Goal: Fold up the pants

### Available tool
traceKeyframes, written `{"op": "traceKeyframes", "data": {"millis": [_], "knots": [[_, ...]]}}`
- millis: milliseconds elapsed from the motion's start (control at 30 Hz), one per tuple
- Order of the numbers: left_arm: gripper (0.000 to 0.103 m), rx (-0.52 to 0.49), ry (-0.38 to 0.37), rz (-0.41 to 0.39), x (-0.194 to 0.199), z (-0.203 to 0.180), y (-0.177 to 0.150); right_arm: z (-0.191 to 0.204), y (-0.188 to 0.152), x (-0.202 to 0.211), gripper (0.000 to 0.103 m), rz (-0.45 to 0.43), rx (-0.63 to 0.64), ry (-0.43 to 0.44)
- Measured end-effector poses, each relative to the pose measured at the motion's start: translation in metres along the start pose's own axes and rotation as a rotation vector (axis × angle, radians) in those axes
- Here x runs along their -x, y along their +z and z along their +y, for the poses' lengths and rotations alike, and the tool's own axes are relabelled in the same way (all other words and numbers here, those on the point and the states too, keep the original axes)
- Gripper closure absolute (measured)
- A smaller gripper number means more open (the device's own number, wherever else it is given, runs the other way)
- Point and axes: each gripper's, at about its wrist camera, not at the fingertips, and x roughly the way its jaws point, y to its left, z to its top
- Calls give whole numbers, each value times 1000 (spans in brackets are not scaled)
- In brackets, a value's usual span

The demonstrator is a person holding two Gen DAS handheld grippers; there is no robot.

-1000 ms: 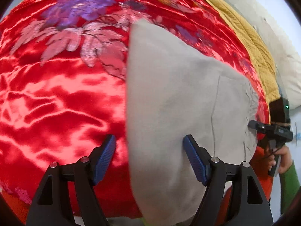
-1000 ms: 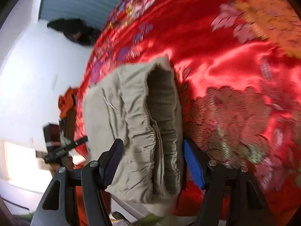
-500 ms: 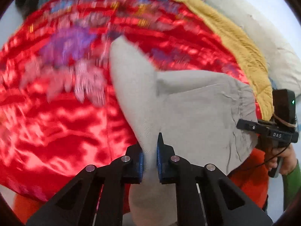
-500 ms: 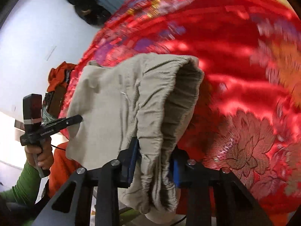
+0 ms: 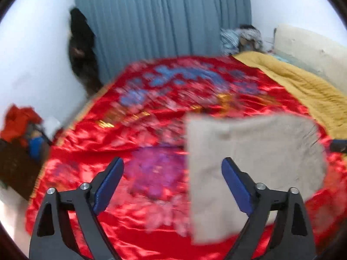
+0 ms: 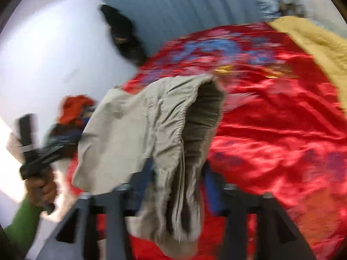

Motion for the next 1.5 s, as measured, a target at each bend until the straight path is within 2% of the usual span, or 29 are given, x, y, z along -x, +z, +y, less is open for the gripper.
{"op": "traceKeyframes", "data": {"millis": [33, 133, 200, 333, 500, 600, 733, 867, 933, 1033, 1133, 1267, 1500], "knots": [[7, -17, 4, -9, 4, 0, -10, -10, -6, 5, 4, -14, -10, -67], [4, -65, 37, -32, 23, -3, -52, -26, -33, 26, 1, -58, -8, -178], [4, -81, 48, -4, 36, -8, -82, -26, -54, 39, 0, -73, 12, -229], [4, -61, -15, 78, 59, -24, -122, -9, -114, 59, 0, -51, 63, -301], [4, -74, -59, 158, 80, -50, -136, 21, -173, 72, 0, -37, 21, -283], [4, -51, -89, 154, 99, -51, -129, 41, -194, 82, 0, -48, -24, -275], [1, 7, -141, 132, 126, -45, -113, 71, -200, 94, 0, -77, 2, -285], [0, 39, -168, 114, 152, -44, -98, 98, -189, 120, 0, -131, 63, -342], [0, 33, -152, 95, 166, -46, -94, 111, -184, 138, 0, -164, 77, -338], [0, 29, -138, 98, 178, -49, -91, 127, -185, 150, 0, -164, 103, -328], [1, -5, -96, 108, 180, -53, -91, 137, -190, 154, 0, -153, 119, -324], [1, 14, -92, 120, 182, -51, -93, 138, -196, 154, 1, -140, 108, -310], [1, 13, -82, 148, 177, -51, -98, 141, -195, 149, 1, -129, 136, -352]]}}
